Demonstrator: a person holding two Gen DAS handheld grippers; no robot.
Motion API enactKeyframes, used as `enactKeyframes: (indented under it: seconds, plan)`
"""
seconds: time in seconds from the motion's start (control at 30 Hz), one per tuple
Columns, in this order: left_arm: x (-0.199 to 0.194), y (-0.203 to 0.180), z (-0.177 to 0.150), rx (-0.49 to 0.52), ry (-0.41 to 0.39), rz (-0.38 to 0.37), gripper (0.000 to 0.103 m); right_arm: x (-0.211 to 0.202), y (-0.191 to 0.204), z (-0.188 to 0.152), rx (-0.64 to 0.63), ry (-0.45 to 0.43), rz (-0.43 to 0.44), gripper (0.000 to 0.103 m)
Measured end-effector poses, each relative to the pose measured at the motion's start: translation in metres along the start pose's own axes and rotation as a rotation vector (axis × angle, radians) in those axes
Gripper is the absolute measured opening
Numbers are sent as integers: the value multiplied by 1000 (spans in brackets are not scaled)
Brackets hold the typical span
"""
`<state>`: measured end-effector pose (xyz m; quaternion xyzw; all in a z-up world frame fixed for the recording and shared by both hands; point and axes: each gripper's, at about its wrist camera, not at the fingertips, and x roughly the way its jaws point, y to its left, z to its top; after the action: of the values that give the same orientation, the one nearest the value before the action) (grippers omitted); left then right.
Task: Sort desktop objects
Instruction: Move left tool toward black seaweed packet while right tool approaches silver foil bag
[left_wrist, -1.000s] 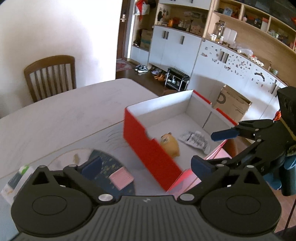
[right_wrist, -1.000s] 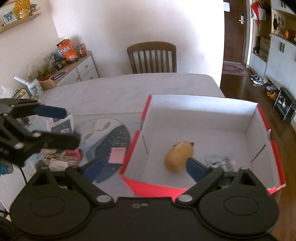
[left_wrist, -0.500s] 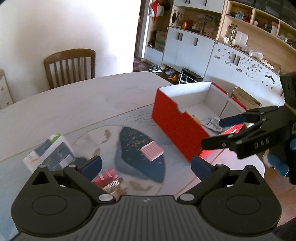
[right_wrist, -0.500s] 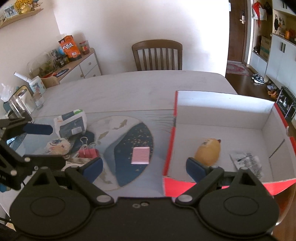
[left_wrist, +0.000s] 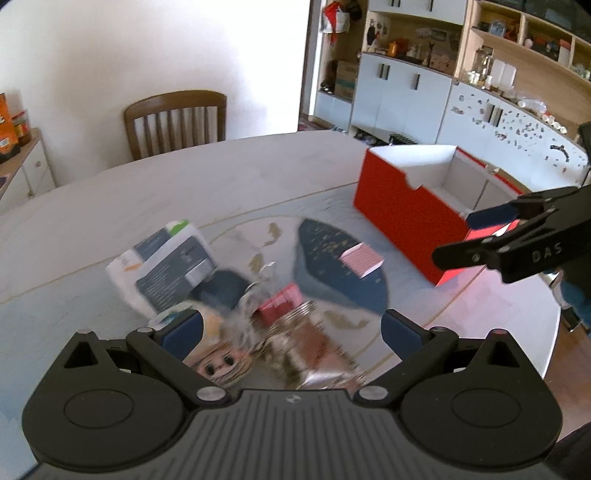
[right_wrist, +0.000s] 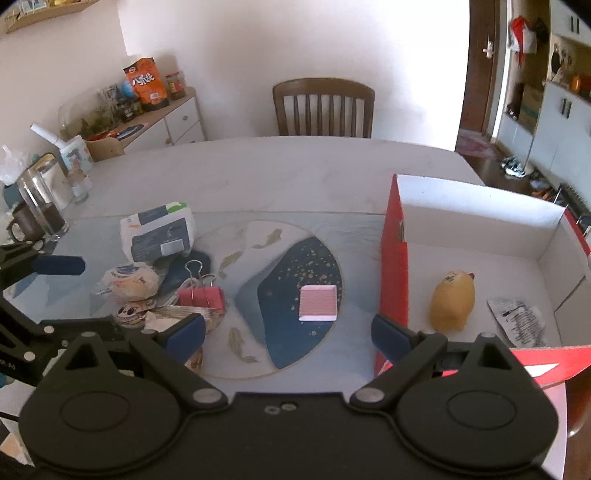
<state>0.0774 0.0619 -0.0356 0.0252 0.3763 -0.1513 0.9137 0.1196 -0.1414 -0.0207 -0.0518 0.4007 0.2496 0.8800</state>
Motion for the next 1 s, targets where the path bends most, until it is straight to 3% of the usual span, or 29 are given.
enactKeyframes:
  seconds: [0.5,1.0]
  plan:
    - [9,32,-47,4,53,25,103,31,55,-15,-21,45,35,97]
    - [23,56,-63,-27,71,53,103,72,95,-13,-41,109,60,96]
